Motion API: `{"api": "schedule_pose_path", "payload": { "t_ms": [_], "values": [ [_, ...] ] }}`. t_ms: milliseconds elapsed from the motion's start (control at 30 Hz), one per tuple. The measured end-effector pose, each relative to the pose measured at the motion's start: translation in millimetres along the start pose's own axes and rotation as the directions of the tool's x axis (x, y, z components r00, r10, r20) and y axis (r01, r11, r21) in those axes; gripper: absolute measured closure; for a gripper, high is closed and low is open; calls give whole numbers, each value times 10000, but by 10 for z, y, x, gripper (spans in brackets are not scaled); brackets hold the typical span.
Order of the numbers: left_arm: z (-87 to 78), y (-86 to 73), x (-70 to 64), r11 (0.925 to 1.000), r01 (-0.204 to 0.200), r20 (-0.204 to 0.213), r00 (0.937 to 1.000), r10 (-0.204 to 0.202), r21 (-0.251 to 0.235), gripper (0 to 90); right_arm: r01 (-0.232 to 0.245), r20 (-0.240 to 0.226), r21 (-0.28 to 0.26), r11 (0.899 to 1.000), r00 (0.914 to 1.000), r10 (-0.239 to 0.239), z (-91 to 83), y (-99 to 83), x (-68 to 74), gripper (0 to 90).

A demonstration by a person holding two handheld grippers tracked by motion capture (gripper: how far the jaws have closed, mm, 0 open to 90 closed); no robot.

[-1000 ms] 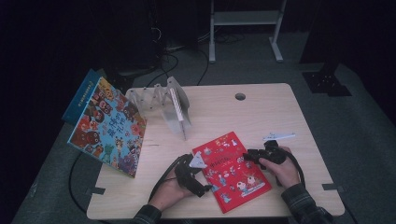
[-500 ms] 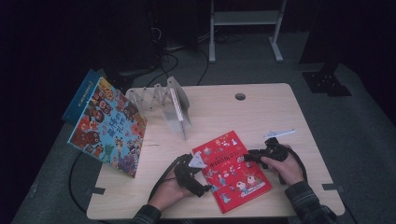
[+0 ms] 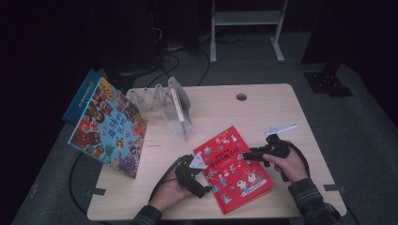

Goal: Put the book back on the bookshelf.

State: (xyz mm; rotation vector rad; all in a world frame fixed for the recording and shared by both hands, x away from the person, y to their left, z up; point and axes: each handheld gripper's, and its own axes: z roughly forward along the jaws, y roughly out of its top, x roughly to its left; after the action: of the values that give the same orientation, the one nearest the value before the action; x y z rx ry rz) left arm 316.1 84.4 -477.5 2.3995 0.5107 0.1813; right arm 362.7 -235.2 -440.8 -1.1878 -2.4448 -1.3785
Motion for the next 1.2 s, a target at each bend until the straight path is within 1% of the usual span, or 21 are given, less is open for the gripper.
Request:
{"api": "schedule_pose_path", "payload": {
  "t_ms": [133, 200, 267, 333, 433, 633, 700, 767, 833, 933, 1000, 1067, 1100, 1200],
  "values": [
    [-1, 0, 3, 10000, -54, -13, 10000, 54, 14, 0, -91, -307, 195, 9998, 9995, 97, 42, 42, -7, 588],
    [-1, 0, 3, 10000, -60, -10, 10000, 60, 19, 0, -224, -681, 451, 9987, 9974, 255, 86, 63, 1, 583],
    [-1, 0, 3, 10000, -63, -13, 10000, 63, 20, 0, -267, -786, 646, 9976, 9964, 318, 123, 87, 17, 590],
    [-1, -1, 3, 10000, -67, -15, 10000, 67, 12, 0, -460, -1089, 489, 9977, 9927, 511, 94, 111, 19, 644],
    [-2, -1, 3, 10000, -71, -11, 10000, 71, 28, 0, -493, -1392, 406, 9980, 9888, 545, 73, 142, 34, 680],
    [-3, -1, 4, 10000, -76, -2, 10000, 76, 26, 0, -545, -1787, 473, 9974, 9819, 621, 94, 176, 67, 718],
    [-1, -3, 3, 10000, -57, 5, 10000, 57, 3, 0, -664, -2019, 424, 9969, 9766, 737, 94, 186, 76, 738],
    [-3, -2, 3, 10000, -65, 5, 10000, 65, 25, 0, -685, -2082, 443, 9967, 9751, 763, 90, 197, 92, 743],
    [-2, -2, 4, 10000, -54, 2, 10000, 54, 16, 0, -676, -2048, 427, 9968, 9759, 750, 87, 202, 103, 750],
    [-8, -1, 12, 10000, -6, -32, 10000, 6, 46, 0, -807, -2063, 402, 9959, 9746, 873, 84, 205, 109, 764],
    [-14, -4, 23, 9999, 112, 26, 9999, -112, 24, 0, -994, -2100, 399, 9942, 9720, 1056, 75, 209, 121, 774],
    [-31, -10, 48, 9993, 368, 181, 9992, -368, -33, 0, -998, -2090, 383, 9943, 9722, 1056, 67, 214, 131, 778],
    [-41, -15, 65, 9988, 480, 183, 9987, -479, -68, 0, -1003, -2088, 374, 9943, 9722, 1060, 61, 217, 139, 779],
    [-80, -18, 90, 9983, 549, 127, 9984, -547, -205, 0, -963, -2037, 223, 9951, 9740, 988, 34, 228, 167, 783]
  ]
}}
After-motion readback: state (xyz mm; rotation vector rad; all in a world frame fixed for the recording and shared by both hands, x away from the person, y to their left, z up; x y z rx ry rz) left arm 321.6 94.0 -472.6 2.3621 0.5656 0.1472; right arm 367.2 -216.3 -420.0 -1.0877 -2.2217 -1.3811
